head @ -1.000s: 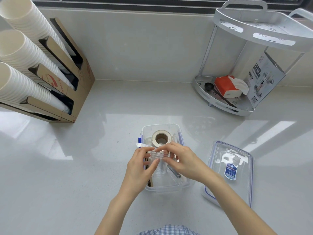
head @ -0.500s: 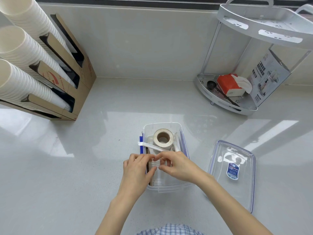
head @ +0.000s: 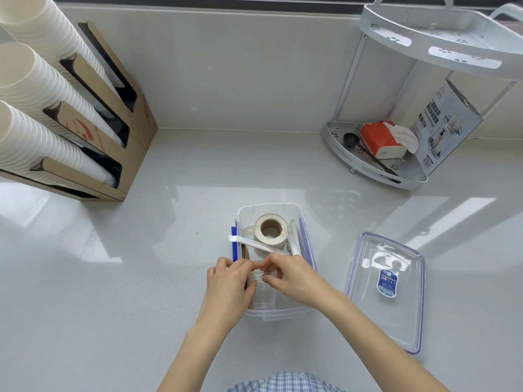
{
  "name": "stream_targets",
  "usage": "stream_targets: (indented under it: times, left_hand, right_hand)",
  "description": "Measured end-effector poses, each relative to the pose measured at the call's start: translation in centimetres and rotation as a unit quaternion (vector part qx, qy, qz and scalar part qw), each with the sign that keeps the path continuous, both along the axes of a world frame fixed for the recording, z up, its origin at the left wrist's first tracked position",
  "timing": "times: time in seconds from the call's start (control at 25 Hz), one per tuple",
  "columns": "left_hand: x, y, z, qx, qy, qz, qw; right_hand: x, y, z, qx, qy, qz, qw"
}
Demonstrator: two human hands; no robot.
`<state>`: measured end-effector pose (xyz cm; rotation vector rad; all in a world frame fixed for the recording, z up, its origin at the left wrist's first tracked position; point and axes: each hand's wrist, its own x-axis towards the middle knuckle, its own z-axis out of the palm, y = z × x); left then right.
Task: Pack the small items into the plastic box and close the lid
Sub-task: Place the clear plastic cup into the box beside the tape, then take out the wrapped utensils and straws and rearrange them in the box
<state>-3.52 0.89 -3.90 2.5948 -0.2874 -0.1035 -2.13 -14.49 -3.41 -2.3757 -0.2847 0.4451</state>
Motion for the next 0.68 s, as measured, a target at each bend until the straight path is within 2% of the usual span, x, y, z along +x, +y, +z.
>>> stream_targets:
  times: [0.08,0.28,0.4,0.56,0.68]
  left_hand:
    - [0.0,0.0,0.0,-0.012,0.003,0.007,1.000]
    - [0.5,0.0,0.5,-0.070,-0.024,0.026,0.997]
    - [1.5,0.1,1.0,-0.107,-0.043,0.085,0.990]
    - [2.9,0.3,0.9,-0.133,0.004,0.131,0.982]
    - [3.6,0.5,0.5,-0.144,0.022,0.141,0.979]
  right_hand:
    - [0.0,-0.1,0.3,0.006,-0.009,-0.007,1.000]
    - [2.0,-1.1,1.5,0.012,-0.071,-0.113,0.991]
    - [3.3,-1.1,2.1,-0.037,-0.050,-0.115,0.991]
    - [4.5,0.0,2.5,-0.150,-0.012,-0.084,0.985]
    - [5.1,0.5,2.3,-0.184,0.004,-0.085,0.979]
